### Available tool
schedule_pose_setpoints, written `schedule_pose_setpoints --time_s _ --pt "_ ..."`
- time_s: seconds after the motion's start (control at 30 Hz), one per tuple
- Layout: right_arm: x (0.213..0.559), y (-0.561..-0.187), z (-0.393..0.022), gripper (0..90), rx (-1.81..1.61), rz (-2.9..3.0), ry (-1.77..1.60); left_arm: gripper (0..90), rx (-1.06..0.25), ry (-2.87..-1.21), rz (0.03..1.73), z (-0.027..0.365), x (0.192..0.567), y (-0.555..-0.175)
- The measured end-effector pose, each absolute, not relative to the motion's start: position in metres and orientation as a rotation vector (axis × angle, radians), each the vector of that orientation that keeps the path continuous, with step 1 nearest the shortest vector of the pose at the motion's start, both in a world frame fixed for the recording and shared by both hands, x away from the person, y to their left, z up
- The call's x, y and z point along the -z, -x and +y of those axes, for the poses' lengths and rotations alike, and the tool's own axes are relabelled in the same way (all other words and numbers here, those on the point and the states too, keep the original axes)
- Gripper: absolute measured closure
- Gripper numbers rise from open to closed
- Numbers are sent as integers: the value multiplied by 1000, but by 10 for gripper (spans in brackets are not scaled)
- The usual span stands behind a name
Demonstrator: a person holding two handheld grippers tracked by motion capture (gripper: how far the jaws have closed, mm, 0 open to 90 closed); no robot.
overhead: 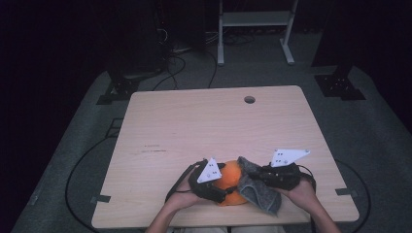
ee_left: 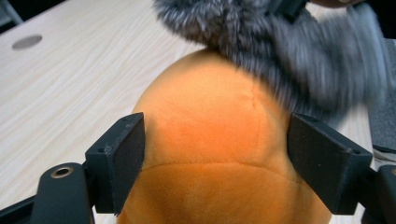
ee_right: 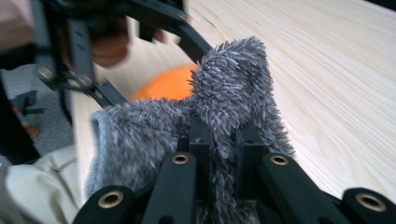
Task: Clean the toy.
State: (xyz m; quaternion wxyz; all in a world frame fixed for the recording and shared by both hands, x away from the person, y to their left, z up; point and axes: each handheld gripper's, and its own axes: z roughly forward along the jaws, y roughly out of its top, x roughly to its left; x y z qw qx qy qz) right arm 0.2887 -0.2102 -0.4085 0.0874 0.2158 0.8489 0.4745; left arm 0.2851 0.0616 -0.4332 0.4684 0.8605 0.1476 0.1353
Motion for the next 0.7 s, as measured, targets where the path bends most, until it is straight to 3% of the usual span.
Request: schedule_pose_setpoints --time_s 0.17,0.37,0.7 --pt "425 -300 -236 801 -1390 2533 -815 208 -296 -2123 391 74 437 -291" --pt "415 -296 -226 801 -1553 2483 -754 208 -288 -2129 379 75 438 -292" --pt "436 -306 -242 801 -1408 2551 -888 209 -264 -2136 384 82 441 -292"
